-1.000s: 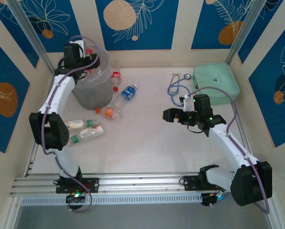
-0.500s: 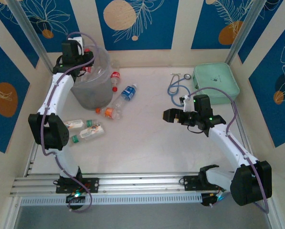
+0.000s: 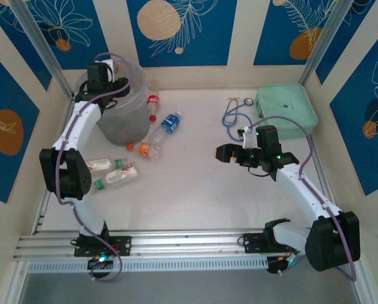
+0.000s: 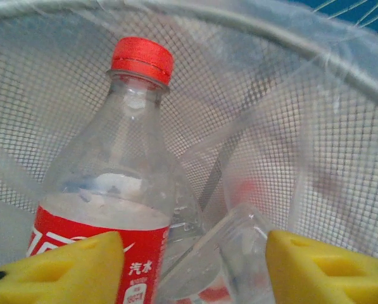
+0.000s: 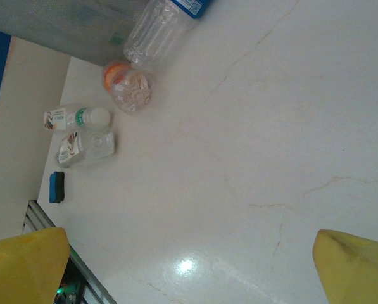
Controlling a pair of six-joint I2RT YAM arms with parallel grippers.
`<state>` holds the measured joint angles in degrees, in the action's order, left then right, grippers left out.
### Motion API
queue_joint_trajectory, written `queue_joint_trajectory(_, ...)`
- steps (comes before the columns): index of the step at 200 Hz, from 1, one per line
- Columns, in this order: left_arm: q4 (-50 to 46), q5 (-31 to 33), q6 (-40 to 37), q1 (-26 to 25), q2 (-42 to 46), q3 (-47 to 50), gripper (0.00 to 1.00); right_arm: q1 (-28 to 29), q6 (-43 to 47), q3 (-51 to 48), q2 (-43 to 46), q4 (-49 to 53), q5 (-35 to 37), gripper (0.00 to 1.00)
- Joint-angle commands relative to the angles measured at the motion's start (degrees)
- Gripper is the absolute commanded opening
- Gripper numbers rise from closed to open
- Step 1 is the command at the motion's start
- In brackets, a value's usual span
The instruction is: Put the plastic bottles in the bin
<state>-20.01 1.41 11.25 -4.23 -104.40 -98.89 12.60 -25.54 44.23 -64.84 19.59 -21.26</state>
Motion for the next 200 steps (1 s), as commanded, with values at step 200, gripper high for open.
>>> queue_joint_trajectory(200,-1.6,3.9,31.9,8.3,50.7,59.2,0.99,1.4,-2.4,3.9,-10.9,-6.1,-3.9,0.99)
